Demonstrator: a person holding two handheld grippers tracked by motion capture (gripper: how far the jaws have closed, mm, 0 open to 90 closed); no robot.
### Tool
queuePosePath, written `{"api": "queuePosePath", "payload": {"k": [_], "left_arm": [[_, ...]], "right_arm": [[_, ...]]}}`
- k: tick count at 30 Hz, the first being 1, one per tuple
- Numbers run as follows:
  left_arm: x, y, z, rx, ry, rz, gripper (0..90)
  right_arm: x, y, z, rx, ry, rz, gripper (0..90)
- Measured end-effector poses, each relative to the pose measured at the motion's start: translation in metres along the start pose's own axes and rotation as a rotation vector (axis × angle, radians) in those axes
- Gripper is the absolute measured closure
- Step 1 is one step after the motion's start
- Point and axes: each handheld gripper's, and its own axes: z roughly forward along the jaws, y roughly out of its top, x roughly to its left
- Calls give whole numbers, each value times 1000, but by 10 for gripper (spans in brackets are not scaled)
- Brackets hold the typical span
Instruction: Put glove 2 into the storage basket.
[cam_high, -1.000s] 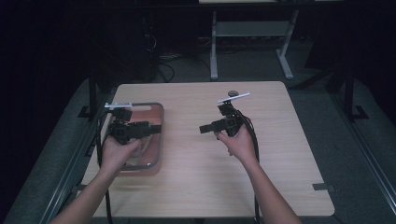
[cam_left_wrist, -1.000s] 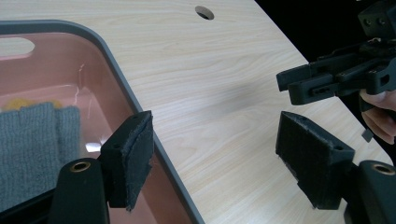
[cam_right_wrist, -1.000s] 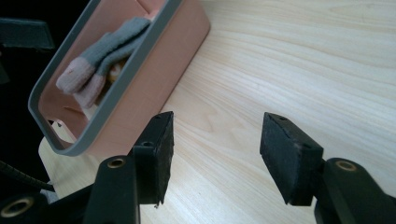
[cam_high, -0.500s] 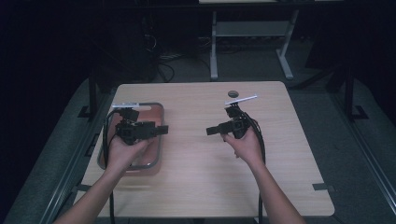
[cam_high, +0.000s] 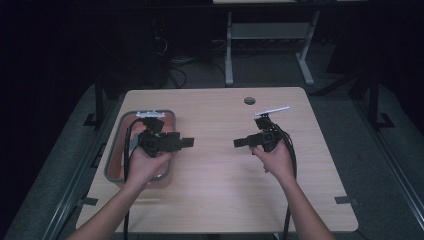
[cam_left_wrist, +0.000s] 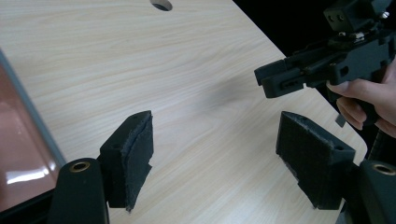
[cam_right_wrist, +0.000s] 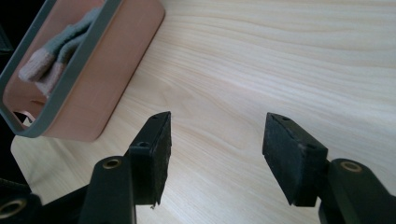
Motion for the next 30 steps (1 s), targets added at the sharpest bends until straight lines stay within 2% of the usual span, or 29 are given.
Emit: {"api": "queuePosePath", "payload": {"k": [12,17,30], "left_arm": [[-11,-1,15,23,-22,23,276],[-15,0,20,13,-43,16,276],[-34,-9,42,38,-57,71,276]], "right_arm": [[-20,-11,-12,-6,-30,21,410],[-27,-15,-17,-14,-36,34,409],[-53,-31,-29,-10,-58,69,405]]}}
